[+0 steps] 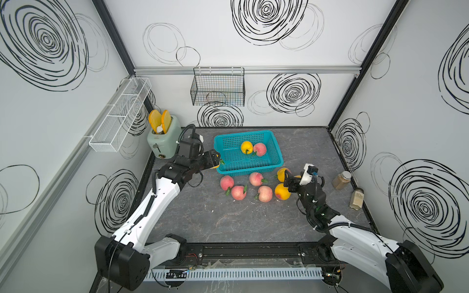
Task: Put the peaches into the basket
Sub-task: Pick up the peach from the center of the board, then place the peach in the basket.
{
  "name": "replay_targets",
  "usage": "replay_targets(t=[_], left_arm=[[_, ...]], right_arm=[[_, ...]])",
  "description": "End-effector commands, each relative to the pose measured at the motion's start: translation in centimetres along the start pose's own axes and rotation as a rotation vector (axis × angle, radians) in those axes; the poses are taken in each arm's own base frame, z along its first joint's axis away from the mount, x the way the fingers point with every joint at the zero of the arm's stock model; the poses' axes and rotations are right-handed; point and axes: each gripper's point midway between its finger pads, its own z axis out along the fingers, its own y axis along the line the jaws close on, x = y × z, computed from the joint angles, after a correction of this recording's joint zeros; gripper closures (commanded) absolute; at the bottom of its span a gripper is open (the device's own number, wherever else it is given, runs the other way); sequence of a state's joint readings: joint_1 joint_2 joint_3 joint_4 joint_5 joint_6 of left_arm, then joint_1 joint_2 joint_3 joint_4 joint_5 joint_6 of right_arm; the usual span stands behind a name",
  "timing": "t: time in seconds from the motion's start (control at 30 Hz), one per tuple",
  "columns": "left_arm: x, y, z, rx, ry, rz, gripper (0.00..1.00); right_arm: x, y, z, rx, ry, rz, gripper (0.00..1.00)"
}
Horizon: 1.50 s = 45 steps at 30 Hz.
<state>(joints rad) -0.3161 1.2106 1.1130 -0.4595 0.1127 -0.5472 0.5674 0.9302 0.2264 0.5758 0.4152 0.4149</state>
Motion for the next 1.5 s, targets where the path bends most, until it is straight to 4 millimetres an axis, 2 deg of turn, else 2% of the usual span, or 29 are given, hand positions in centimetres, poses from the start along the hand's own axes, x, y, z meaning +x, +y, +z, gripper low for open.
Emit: replay_targets(t=[0.0,0.23,0.7,1.07,1.3,1.47], left_arm=[[-2.6,-2.3,0.5,0.024,-0.094,0.033,0.33],[-3.6,-5.0,3.2,0.014,-0.092,0.109,0.33],[-4.9,-7.0,9.5,-0.022,-0.089,0.182,0.32],[-6.2,-7.2,14.5,-0.064,-0.107,0.207,0.32],[-5.2,-6.1,18.2,-0.097,-0.057,0.235,0.32],[-4.4,-4.8,20.0,-0.118,-0.037,0.224,0.32]], right_arm=[[0.1,-0.2,-0.2,0.010,-0.006,-0.002,0.15],[0.3,-0.2,-0.2,0.008,0.000,0.001,0.15],[0.0,-0.4,-0.3,0.014,-0.011,0.002,0.15],[0.0,-0.5,-0.4,0.019,-0.016,0.003,0.15],[-0.1,-0.4,-0.3,0.017,-0.015,0.002,0.15],[0.0,-0.5,-0.2,0.021,-0.014,0.001,0.15]])
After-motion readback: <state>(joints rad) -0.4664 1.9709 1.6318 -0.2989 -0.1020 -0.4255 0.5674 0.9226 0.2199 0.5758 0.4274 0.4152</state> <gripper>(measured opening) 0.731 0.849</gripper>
